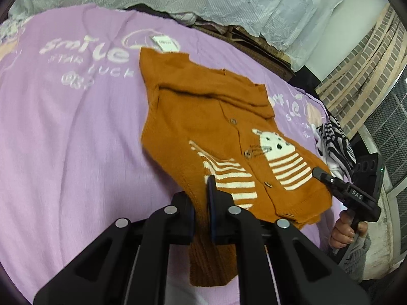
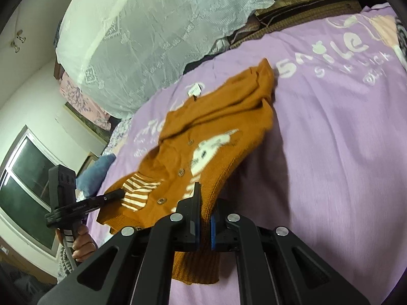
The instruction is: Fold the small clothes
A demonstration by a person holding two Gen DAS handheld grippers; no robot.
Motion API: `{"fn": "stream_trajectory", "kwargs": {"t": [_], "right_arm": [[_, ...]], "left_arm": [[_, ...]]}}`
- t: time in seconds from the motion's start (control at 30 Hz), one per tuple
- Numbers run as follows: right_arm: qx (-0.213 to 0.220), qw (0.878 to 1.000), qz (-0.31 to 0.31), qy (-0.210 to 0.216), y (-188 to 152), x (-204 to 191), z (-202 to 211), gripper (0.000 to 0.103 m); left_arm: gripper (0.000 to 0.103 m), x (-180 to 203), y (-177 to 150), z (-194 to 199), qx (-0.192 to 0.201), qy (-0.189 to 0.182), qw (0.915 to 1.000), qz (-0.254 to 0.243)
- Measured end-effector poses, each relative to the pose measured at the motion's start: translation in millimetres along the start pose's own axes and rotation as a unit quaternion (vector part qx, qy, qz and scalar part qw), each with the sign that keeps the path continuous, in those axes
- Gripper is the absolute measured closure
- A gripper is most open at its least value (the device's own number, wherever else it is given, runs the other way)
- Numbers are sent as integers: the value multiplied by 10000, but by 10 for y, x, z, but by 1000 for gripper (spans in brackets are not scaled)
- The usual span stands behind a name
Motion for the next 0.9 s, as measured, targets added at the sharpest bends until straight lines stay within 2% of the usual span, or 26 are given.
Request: {"fn": "stream_trajectory", "kwargs": {"t": [0.17, 0.47, 0.9], "right_arm": [[33, 10000, 48, 47, 269, -65, -90, 97], [68, 9998, -80, 147, 680, -40, -237, 97], [168, 9985, -497, 144, 1246, 269, -539, 97]], "left_arm": [[95, 17, 256, -17, 108, 84, 9999, 36], [95, 12, 674, -132, 76, 231, 9996, 109], [95, -68, 1282, -423, 9, 323, 9987, 391]]}}
Point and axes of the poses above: each gripper's, at about its wrist camera, not at the fingertips, and z roughly against the way its jaws point, x to its right, y to its top, the point moved 2 cm from there along -z, roughly the way its jaws point, and after that the axes turned 15 degrees about y, right-handed, at the moved point
